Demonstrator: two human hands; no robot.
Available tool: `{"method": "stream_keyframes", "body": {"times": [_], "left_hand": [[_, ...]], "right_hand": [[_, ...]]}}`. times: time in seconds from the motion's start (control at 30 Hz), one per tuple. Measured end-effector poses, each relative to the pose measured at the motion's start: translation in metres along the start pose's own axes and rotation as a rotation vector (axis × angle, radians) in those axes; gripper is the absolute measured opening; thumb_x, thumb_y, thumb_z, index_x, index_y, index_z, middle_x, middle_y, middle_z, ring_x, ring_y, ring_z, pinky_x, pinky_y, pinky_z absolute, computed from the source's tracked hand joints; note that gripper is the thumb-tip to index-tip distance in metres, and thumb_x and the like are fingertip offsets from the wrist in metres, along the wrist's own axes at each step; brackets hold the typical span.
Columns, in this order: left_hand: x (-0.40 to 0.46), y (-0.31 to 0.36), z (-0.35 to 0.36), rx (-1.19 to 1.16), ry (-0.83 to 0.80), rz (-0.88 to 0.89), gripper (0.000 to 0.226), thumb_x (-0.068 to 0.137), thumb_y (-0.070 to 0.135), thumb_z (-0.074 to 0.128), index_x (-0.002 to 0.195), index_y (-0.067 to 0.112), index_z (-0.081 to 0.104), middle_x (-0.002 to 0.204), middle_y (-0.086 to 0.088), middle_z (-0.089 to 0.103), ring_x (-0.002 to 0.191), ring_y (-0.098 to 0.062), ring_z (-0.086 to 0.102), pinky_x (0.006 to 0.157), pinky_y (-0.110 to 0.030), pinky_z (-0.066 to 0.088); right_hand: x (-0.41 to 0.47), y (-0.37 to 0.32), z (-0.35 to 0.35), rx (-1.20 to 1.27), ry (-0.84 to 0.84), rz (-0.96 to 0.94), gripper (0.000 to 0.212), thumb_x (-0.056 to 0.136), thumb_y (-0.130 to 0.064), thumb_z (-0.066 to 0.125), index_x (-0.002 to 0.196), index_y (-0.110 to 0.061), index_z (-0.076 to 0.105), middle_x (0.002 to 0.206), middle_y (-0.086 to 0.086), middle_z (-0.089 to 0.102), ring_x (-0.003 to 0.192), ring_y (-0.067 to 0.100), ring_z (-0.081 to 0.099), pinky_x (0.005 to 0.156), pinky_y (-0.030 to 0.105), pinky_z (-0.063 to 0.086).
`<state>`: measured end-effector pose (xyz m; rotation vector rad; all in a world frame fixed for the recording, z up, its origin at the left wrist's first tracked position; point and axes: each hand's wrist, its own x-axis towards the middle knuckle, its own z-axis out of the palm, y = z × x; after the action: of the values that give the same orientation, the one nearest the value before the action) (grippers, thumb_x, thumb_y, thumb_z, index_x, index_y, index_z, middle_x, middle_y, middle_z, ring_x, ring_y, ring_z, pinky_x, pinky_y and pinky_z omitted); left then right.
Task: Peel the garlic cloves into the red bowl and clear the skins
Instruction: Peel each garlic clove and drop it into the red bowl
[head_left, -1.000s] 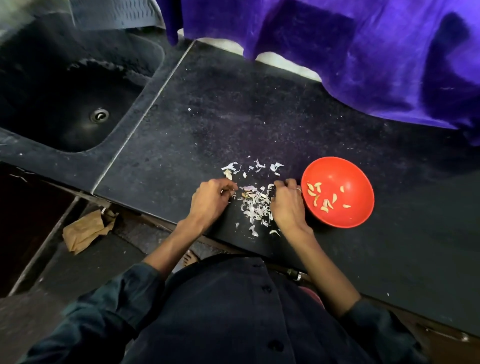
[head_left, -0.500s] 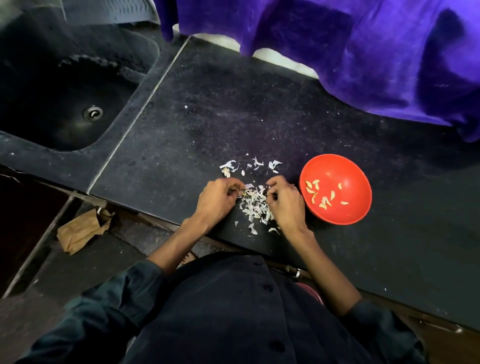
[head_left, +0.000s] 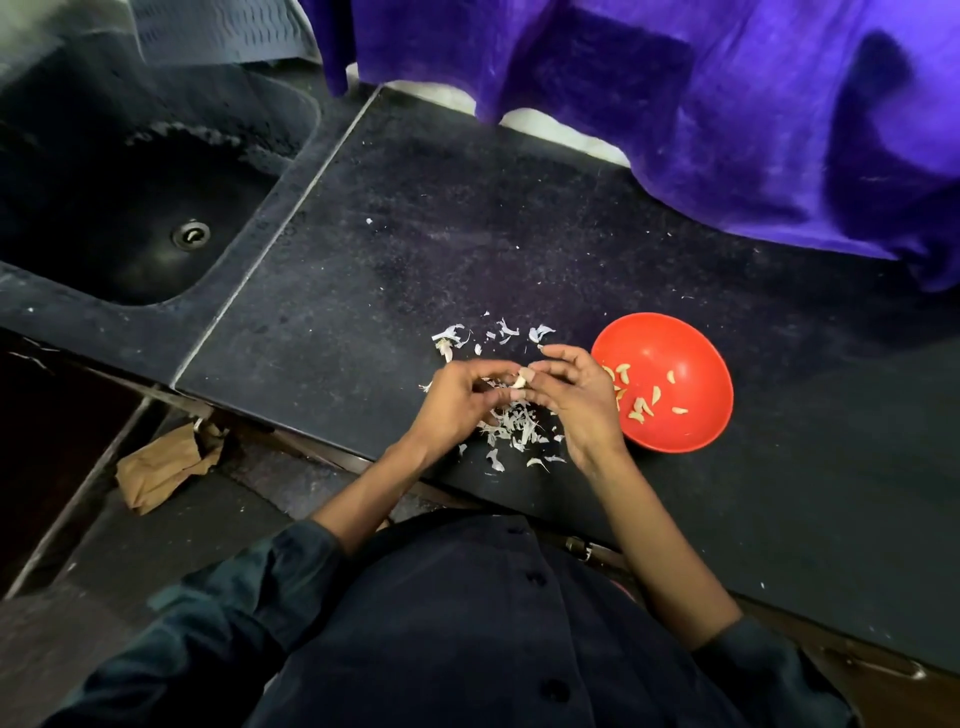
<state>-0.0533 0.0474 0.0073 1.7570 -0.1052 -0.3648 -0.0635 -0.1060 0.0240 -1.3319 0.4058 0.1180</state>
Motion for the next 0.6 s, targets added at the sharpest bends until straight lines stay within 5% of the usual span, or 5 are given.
{"method": "stream_keyframes", "body": {"times": [0.2, 0.6], "left_hand": [[-0.004, 0.008, 0.004, 0.031, 0.129, 0.03, 0.012, 0.081, 0.009, 0.075, 0.087, 0.019, 0.073, 0.077, 0.006, 0.072, 0.067, -0.008, 0.068, 0.056, -0.026, 0.058], [-0.009, 0.015, 0.003, 0.418, 0.138, 0.164, 0.011, 0.083, 0.024, 0.075, 0.092, 0.018, 0.076, 0.085, 0.005, 0.073, 0.073, -0.012, 0.065, 0.07, -0.038, 0.056]], "right_hand": [[-0.007, -0.002, -0.003, 0.058, -0.039, -0.002, 0.021, 0.087, 0.004, 0.064, 0.106, -0.004, 0.063, 0.087, 0.01, 0.066, 0.081, 0.018, 0.068, 0.078, 0.034, 0.059], [-0.016, -0.012, -0.009, -0.265, -0.132, -0.075, 0.009, 0.089, -0.001, 0.063, 0.092, -0.007, 0.07, 0.075, 0.002, 0.068, 0.067, 0.005, 0.061, 0.063, 0.021, 0.056]]}}
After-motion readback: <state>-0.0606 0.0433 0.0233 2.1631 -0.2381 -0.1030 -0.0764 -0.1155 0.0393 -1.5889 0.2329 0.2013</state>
